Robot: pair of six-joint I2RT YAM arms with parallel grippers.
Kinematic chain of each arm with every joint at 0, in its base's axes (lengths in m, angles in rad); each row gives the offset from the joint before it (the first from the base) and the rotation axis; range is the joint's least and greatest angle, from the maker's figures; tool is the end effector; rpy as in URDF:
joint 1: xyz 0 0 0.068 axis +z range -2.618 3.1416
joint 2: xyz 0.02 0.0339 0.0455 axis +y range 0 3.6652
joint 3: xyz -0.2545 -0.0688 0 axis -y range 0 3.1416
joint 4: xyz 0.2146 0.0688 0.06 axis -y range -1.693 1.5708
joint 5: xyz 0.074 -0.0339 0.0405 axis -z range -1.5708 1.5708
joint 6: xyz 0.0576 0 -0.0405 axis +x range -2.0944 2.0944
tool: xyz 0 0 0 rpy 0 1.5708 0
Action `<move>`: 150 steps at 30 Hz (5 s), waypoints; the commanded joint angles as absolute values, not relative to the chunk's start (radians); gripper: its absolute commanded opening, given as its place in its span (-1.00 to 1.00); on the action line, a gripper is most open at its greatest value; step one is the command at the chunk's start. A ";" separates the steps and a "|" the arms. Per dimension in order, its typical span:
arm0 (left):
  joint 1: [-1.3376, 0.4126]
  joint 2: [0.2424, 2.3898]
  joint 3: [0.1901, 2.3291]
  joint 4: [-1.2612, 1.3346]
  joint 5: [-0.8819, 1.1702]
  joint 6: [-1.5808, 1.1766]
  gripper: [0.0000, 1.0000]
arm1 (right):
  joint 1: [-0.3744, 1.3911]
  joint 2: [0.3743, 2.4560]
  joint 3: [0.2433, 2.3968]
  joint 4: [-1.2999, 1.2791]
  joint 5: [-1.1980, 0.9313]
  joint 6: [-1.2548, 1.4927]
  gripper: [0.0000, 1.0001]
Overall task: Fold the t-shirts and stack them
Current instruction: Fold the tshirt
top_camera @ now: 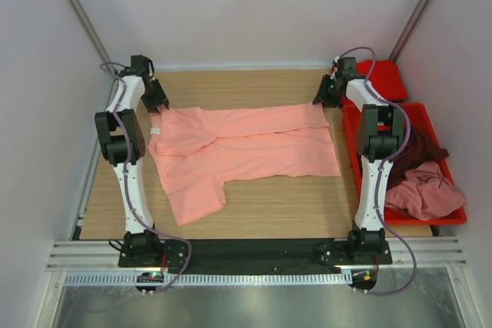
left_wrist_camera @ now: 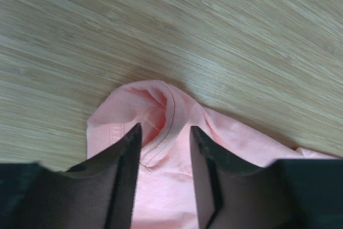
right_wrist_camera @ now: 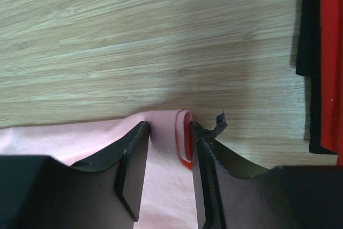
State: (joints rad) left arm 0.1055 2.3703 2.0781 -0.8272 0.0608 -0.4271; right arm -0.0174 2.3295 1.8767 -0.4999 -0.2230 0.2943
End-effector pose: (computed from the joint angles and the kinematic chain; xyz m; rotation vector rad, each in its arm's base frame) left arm 0.4803 0.0473 0.1682 -0.6923 2.6098 -0.1803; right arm 0.4899 0.0042 0.1522 0.3036 2.5157 0.3924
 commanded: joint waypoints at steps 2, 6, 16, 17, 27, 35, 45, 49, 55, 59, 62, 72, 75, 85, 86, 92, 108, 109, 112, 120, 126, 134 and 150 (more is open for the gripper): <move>0.114 2.379 2.109 -0.822 0.078 -0.413 -0.32 | -0.025 2.352 1.910 -0.457 -0.239 0.313 -0.14; 0.121 2.404 2.157 -0.824 0.083 -0.429 -0.99 | -0.025 2.362 1.908 -0.434 -0.224 0.325 -0.81; 0.178 2.422 2.207 -0.712 0.121 -0.572 -1.00 | -0.055 2.267 1.761 -0.250 -0.045 0.428 -0.98; 0.179 2.425 2.212 -0.695 0.127 -0.575 -0.99 | -0.055 2.260 1.737 -0.238 -0.032 0.437 -0.98; 0.179 2.432 2.260 -0.709 0.215 -0.581 -0.52 | -0.054 2.243 1.698 -0.196 -0.081 0.499 -0.71; 0.176 2.211 2.149 -0.883 0.006 -0.532 -0.01 | -0.054 2.123 1.736 -0.333 -0.068 0.420 -0.25; 0.101 1.777 1.605 -0.856 -0.023 -0.520 0.04 | -0.008 1.964 1.645 -0.543 -0.057 0.370 -0.23; 0.083 1.645 1.380 -0.839 0.099 -0.505 0.04 | 0.035 1.905 1.568 -0.560 -0.084 0.316 -0.23; 0.080 1.450 1.154 -0.854 0.134 -0.607 0.08 | 0.141 1.784 1.382 -0.526 -0.034 0.291 -0.23; 0.075 1.355 1.082 -0.908 0.055 -0.618 0.06 | 0.179 1.688 1.281 -0.494 -0.044 0.319 -0.23; 0.072 1.304 0.981 -0.908 0.150 -0.658 -0.07 | 0.204 1.628 1.218 -0.474 -0.049 0.324 -0.24; -0.083 1.164 0.839 -0.952 0.133 -0.873 -0.01 | 0.233 1.459 1.068 -0.440 -0.052 0.368 -0.24; -0.110 1.146 0.815 -0.975 0.103 -0.925 0.02 | 0.255 1.418 1.011 -0.413 -0.064 0.388 -0.24; -0.123 1.026 0.660 -0.983 0.006 -1.100 0.00 | 0.267 1.424 0.986 -0.397 -0.089 0.391 -0.24; -0.124 1.028 0.658 -0.991 -0.026 -1.104 0.00 | 0.265 1.427 0.986 -0.394 -0.094 0.391 -0.25; -0.127 1.043 0.612 -0.957 -0.020 -1.146 0.01 | 0.265 1.425 0.988 -0.387 -0.103 0.391 -0.24; -0.199 1.137 0.542 -0.856 -0.072 -1.174 -0.11 | 0.265 1.427 0.971 -0.380 -0.097 0.385 -0.24; -0.209 1.150 0.541 -0.844 -0.072 -1.167 -0.15 | 0.265 1.422 0.969 -0.382 -0.094 0.382 -0.24; -0.230 1.173 0.551 -0.831 -0.092 -1.158 -0.21 | 0.270 1.408 0.960 -0.377 -0.075 0.374 -0.22; -0.238 1.180 0.566 -0.802 -0.086 -1.128 -0.99 | 0.288 1.394 0.962 -0.425 -0.035 0.354 -0.18; -0.236 1.117 0.661 -0.906 -0.187 -1.083 -0.99 | 0.293 1.373 0.916 -0.508 0.067 0.442 -0.16; -0.236 1.023 0.699 -0.950 -0.219 -1.051 -1.00 | 0.290 1.322 0.923 -0.658 0.277 0.825 -0.17; -0.235 1.009 0.756 -0.946 -0.183 -1.009 -0.99 | 0.270 1.388 0.850 -0.753 0.512 1.123 -0.11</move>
